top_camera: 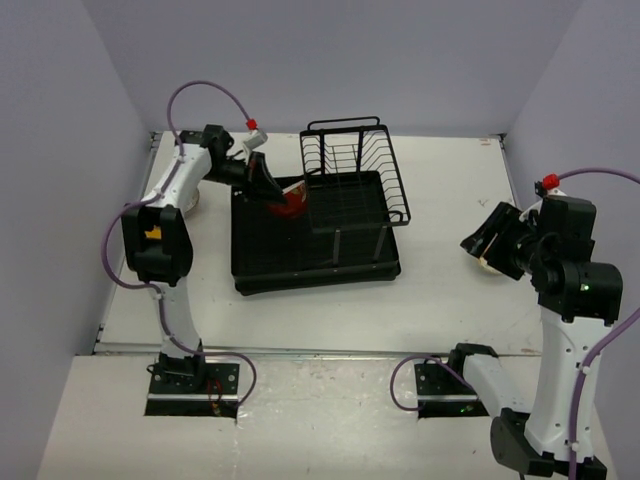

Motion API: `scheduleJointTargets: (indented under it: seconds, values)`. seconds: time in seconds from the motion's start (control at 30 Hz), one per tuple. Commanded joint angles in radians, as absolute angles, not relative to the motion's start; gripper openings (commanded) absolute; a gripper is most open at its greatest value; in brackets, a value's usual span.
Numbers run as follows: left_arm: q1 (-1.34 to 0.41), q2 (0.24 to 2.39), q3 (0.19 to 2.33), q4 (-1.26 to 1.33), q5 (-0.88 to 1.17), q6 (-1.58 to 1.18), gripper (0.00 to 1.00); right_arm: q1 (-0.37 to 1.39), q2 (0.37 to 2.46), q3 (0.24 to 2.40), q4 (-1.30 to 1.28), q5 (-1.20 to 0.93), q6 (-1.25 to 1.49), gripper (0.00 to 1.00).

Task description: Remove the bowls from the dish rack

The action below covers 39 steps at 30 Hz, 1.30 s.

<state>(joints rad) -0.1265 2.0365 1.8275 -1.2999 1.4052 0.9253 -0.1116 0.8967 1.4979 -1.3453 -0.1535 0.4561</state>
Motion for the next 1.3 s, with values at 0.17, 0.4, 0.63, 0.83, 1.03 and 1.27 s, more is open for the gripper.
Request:
scheduleJointTargets:
  seconds: [0.17,0.4,0.63,0.83,1.03,1.27]
  values:
    - [0.096,2.006,1.919,-1.316,1.373,0.862,0.0,-0.109,0.904,1.526,-1.315,-0.209,0.463,0.59]
    - [0.216,1.905,1.914,-1.309,1.163,0.879,0.0,-0.11,0.913,1.509,-1.275,-0.247,0.453,0.59]
    - [0.291,1.787,1.919,-1.266,1.045,0.819,0.0,-0.109,0.926,1.493,-1.235,-0.278,0.443,0.59]
    - [0.296,1.718,1.899,-1.264,1.017,0.802,0.0,-0.11,0.945,1.52,-1.236,-0.285,0.422,0.59]
    - [0.324,1.62,1.723,-1.161,0.882,0.77,0.0,-0.109,0.954,1.534,-1.249,-0.291,0.405,0.6]
    - [0.373,1.523,1.529,-1.016,0.712,0.706,0.0,-0.11,0.934,1.494,-1.238,-0.307,0.402,0.59]
